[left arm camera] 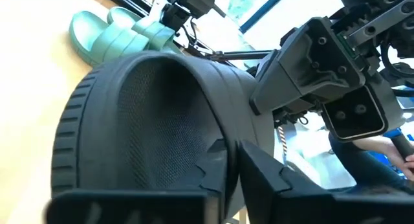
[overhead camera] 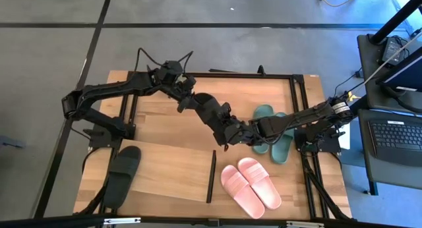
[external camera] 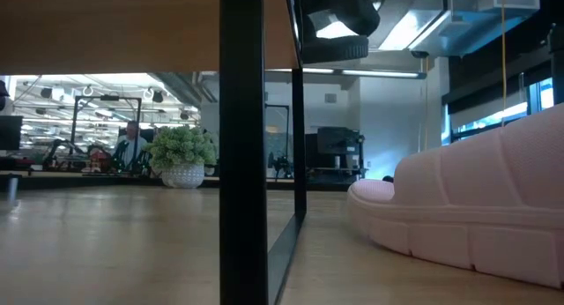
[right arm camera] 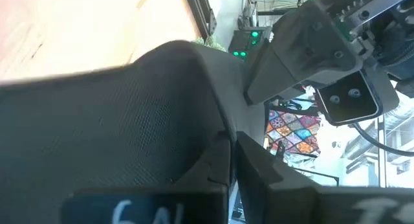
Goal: Pick and place slides into the shelf
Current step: Put the black slipper on the shelf
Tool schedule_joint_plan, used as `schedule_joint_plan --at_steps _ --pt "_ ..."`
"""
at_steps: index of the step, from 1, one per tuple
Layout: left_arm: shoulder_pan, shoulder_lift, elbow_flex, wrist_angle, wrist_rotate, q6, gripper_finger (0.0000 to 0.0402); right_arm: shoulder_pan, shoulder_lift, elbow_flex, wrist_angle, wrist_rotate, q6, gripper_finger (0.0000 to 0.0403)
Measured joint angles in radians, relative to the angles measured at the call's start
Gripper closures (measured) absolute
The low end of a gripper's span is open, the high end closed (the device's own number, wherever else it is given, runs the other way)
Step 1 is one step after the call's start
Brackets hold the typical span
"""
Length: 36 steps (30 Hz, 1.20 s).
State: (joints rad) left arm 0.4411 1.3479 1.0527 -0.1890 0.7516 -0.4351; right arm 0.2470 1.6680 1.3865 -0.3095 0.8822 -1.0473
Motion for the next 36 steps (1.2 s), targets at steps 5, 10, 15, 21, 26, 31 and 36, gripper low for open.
schedule_joint_plan --at_steps 5,10,15,21,26,31,36 --pt "0.000 0.000 0.000 0.000 0.020 0.007 0.0392 0.000 0.000 0.000 0.004 -0.002 0.000 0.0390" --pt "0.001 0.000 0.000 0.002 0.015 0.031 0.0396 0.000 0.000 0.000 0.003 -0.002 0.033 0.0382" --pt "0.019 0.000 0.000 0.004 0.015 0.030 0.0396 -0.002 0.000 0.000 -0.016 -0.004 0.081 0.0347" --pt "0.037 0.000 0.000 0.003 0.018 0.030 0.0397 0.000 0.000 0.000 -0.020 -0.004 0.104 0.0310" --pt "0.039 0.000 0.000 0.002 0.016 0.031 0.0399 0.000 0.000 0.000 -0.022 -0.004 0.127 0.0262" --pt "0.057 -0.006 0.000 -0.002 0.024 0.038 0.0398 0.010 0.000 0.000 -0.022 0.164 0.127 0.0199" --pt "0.089 -0.008 0.039 -0.049 0.068 0.052 0.0399 0.021 -0.052 -0.002 -0.032 0.198 0.212 0.0166"
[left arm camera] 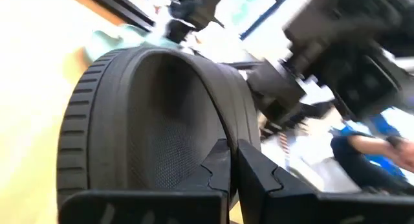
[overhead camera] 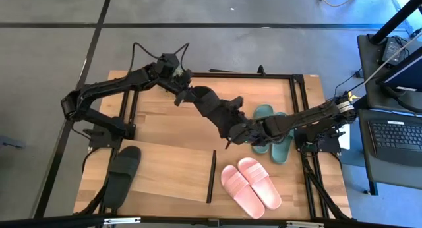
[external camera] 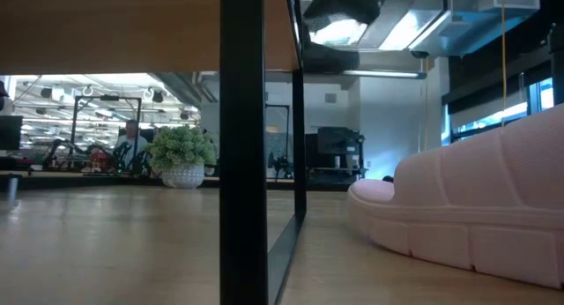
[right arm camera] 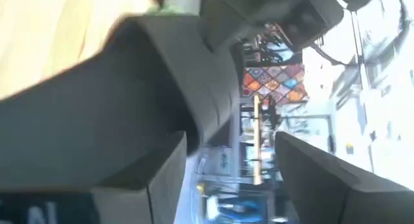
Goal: Pick and place slides into the shelf
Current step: Put the black slipper on the shelf
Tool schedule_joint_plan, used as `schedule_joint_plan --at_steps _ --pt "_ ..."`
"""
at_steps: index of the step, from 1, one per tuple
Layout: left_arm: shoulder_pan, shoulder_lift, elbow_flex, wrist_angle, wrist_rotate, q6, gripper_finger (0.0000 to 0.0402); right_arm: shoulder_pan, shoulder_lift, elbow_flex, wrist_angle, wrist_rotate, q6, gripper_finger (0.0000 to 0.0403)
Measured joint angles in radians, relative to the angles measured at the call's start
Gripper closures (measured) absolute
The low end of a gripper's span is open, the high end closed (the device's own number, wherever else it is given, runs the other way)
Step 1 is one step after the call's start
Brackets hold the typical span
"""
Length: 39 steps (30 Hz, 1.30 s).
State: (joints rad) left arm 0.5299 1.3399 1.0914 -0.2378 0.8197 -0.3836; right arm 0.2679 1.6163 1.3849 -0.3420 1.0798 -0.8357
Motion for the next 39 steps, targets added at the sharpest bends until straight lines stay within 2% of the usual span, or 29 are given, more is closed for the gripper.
schedule_joint_plan --at_steps 4,12,14,17,21,30,36,39 --pt "0.014 0.000 0.072 -0.158 0.106 0.059 0.0398 0.000 -0.070 0.000 -0.105 -0.008 0.150 0.0162" --pt "0.015 0.000 0.348 -0.919 0.025 0.488 0.0396 -0.001 -0.202 0.000 -0.443 -0.111 0.542 0.0164" --pt "0.006 0.000 0.430 -1.081 0.028 0.557 0.0397 -0.003 -0.217 0.000 -0.482 -0.114 0.606 0.0164" --pt "-0.013 -0.001 0.516 -1.232 0.034 0.580 0.0399 -0.003 -0.223 0.000 -0.508 -0.116 0.659 0.0164" --pt "-0.048 -0.001 0.565 -1.333 0.105 0.536 0.0398 -0.003 -0.221 0.000 -0.508 -0.116 0.677 0.0164" --pt "-0.221 -0.001 0.498 -1.333 0.199 0.454 0.0397 -0.048 -0.209 -0.020 -0.507 -0.116 0.723 0.0164" --pt "-0.333 -0.013 0.444 -1.333 0.204 0.448 0.0396 -0.093 -0.209 -0.082 -0.515 -0.116 0.766 0.0164" --pt "-0.384 -0.012 0.402 -1.307 0.206 0.506 0.0396 -0.103 -0.208 -0.113 -0.515 -0.116 0.799 0.0164"
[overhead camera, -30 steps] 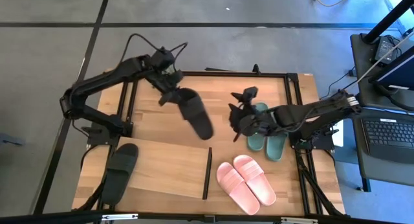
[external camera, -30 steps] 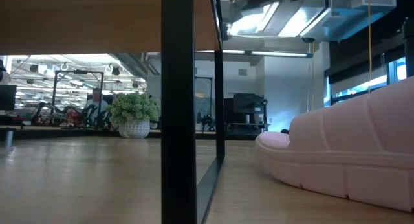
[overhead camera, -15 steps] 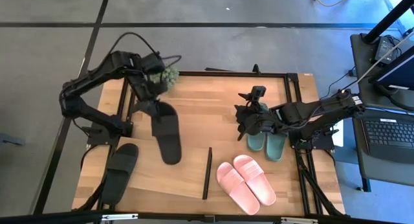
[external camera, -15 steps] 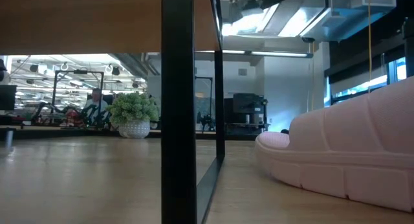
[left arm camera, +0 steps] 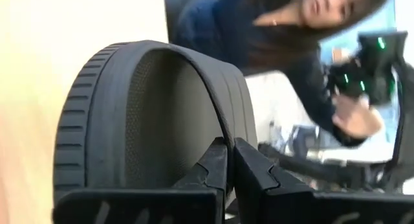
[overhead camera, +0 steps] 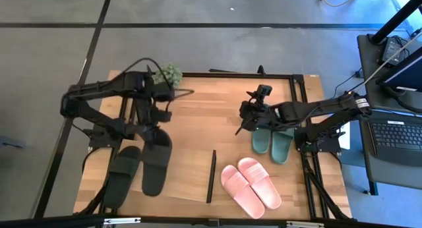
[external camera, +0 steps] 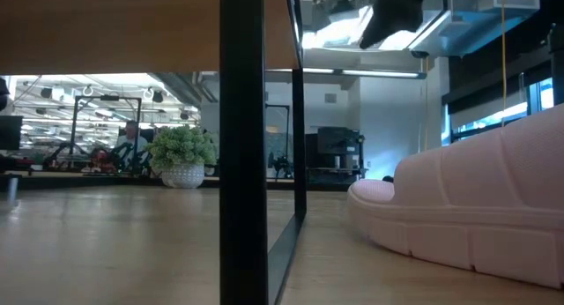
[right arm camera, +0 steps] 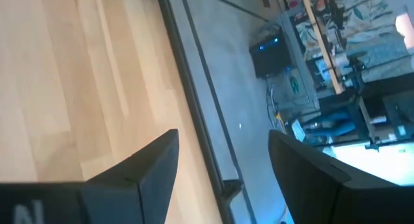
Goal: Pick and place slides into the shelf
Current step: Put the black slipper on the shelf
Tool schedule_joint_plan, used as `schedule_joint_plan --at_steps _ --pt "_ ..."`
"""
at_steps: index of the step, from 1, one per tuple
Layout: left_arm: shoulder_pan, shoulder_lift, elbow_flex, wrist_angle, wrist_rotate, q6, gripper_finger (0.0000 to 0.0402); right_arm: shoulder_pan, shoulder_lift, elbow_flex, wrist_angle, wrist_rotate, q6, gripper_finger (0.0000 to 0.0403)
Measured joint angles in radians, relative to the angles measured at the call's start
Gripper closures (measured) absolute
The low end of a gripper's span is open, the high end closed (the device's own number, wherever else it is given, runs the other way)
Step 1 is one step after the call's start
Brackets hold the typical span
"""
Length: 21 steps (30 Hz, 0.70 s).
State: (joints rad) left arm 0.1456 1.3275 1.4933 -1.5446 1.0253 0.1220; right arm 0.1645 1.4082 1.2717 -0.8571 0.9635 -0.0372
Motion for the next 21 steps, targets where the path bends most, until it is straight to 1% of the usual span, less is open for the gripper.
schedule_joint_plan --at_steps 5,9,13,21 --pt "-0.056 0.000 -0.104 0.027 0.067 0.045 0.0398 0.000 0.000 -0.030 0.028 0.000 0.008 0.0164" --pt "-0.072 0.001 -0.191 0.037 0.080 0.050 0.0397 0.000 0.000 -0.033 0.053 0.000 0.007 0.0164" --pt "-0.073 0.000 -0.275 0.064 0.169 0.118 0.0397 0.000 0.000 -0.033 0.080 0.000 0.003 0.0164" --pt "-0.072 0.000 -0.376 0.126 0.169 0.177 0.0396 0.000 0.000 -0.033 0.089 0.000 0.002 0.0164"
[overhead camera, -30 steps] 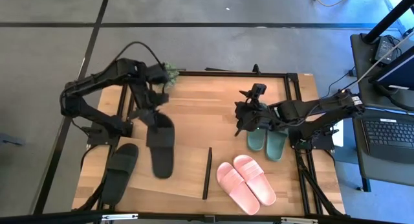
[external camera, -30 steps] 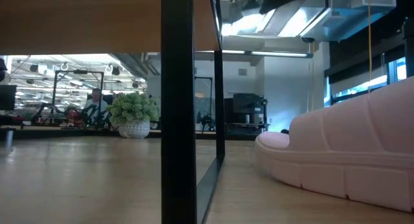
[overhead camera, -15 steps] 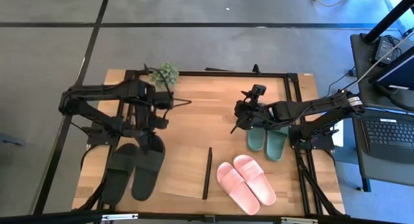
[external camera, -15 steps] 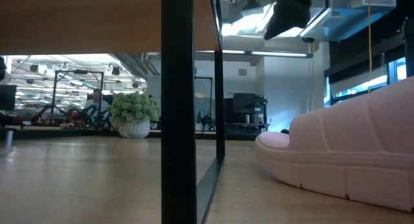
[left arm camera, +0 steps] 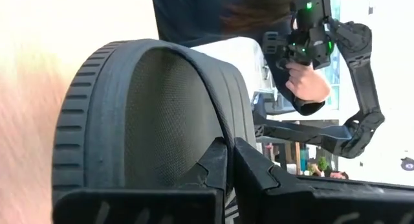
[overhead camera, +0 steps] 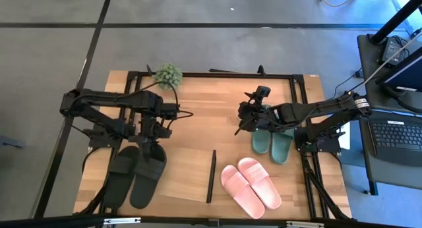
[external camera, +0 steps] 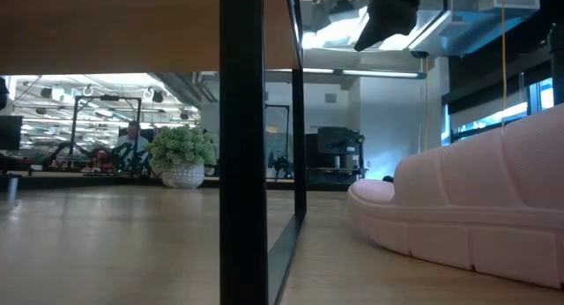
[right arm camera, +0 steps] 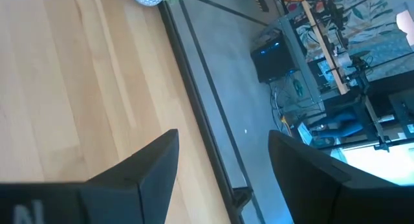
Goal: Pick and place slides into the shelf
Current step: Put the black slipper on the shelf
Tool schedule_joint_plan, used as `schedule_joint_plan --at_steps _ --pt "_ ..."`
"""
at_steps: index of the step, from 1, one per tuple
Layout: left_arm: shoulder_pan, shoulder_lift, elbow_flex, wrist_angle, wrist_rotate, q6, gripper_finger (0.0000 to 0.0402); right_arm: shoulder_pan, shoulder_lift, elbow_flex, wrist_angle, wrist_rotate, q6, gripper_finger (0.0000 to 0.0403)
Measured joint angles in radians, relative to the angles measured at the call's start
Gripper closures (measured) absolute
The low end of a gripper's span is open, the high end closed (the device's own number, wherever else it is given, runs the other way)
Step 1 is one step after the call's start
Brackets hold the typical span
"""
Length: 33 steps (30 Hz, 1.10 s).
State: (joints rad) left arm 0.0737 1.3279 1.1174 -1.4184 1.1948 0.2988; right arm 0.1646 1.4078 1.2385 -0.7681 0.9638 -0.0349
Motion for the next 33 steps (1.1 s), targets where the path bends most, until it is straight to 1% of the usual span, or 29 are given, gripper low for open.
schedule_joint_plan --at_steps 2,7,11,16,21,25,30,33 --pt "0.004 0.000 -0.007 0.004 -0.005 0.000 0.0397 0.000 0.000 0.000 0.002 0.000 0.000 0.0164" --pt "0.022 0.000 -0.010 0.029 -0.055 0.000 0.0398 0.000 0.000 0.000 0.002 0.000 0.000 0.0164" --pt "0.033 0.000 -0.010 0.050 -0.060 -0.001 0.0396 0.000 0.000 0.000 0.002 0.000 0.000 0.0164" --pt "0.040 0.000 -0.010 0.050 -0.104 -0.035 0.0397 0.000 0.000 0.000 0.001 0.000 0.000 0.0164" --pt "0.040 0.000 -0.010 0.059 -0.145 -0.053 0.0380 0.000 0.000 0.000 0.000 0.000 0.000 0.0164" --pt "0.040 0.000 -0.010 0.070 -0.217 -0.061 0.0370 0.000 0.000 0.000 0.000 0.000 0.000 0.0164" --pt "0.039 0.000 -0.010 0.070 -0.357 -0.100 0.0368 0.000 0.000 0.000 0.000 0.000 0.000 0.0164" --pt "0.039 0.000 -0.010 0.071 -0.377 -0.113 0.0368 0.000 0.000 0.000 0.000 0.000 0.000 0.0164"
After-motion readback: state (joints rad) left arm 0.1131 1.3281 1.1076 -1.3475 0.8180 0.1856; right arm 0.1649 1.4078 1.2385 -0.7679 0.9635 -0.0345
